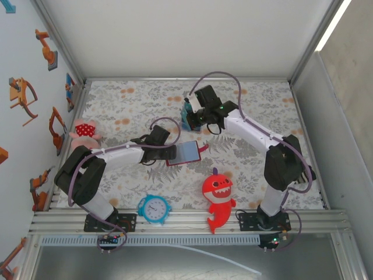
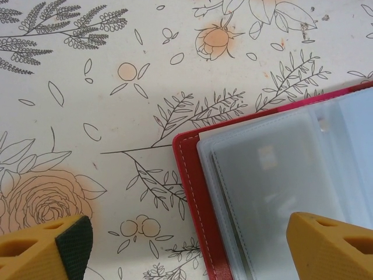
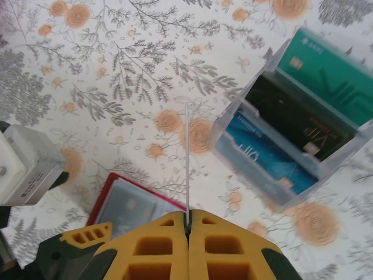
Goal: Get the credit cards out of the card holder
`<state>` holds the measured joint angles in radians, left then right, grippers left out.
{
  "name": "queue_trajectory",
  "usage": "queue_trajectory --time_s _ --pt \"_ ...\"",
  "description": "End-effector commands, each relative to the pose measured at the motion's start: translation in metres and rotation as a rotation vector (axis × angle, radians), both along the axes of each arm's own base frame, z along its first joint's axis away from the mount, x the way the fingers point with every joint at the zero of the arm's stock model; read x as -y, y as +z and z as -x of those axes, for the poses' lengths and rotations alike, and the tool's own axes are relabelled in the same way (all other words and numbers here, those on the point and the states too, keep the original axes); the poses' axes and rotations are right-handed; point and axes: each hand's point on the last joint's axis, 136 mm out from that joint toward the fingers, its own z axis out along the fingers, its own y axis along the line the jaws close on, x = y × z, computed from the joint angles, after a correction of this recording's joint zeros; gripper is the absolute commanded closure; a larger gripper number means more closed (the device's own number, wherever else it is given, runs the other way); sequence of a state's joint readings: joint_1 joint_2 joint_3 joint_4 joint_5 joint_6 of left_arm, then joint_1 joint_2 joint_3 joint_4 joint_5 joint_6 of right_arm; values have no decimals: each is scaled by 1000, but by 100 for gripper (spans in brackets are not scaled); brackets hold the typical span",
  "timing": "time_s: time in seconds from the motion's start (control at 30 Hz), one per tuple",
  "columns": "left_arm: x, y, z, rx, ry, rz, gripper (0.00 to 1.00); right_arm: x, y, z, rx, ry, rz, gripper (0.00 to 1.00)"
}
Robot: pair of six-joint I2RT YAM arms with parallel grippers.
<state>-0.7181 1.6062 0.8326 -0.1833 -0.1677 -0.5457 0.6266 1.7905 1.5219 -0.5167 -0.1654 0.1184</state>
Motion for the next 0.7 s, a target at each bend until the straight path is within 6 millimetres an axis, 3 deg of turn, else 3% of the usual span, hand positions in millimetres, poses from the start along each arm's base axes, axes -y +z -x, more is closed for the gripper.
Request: queue_trajectory --time_s 0.0,0.37,0.67 --pt "-5 -8 4 -13 1 -33 11 17 -9 -13 40 70 137 100" --pt "-21 -11 4 -8 19 -123 11 35 -7 -53 133 158 297 100" --pt "-29 -17 2 -18 34 -186 10 34 -21 -66 132 250 361 100"
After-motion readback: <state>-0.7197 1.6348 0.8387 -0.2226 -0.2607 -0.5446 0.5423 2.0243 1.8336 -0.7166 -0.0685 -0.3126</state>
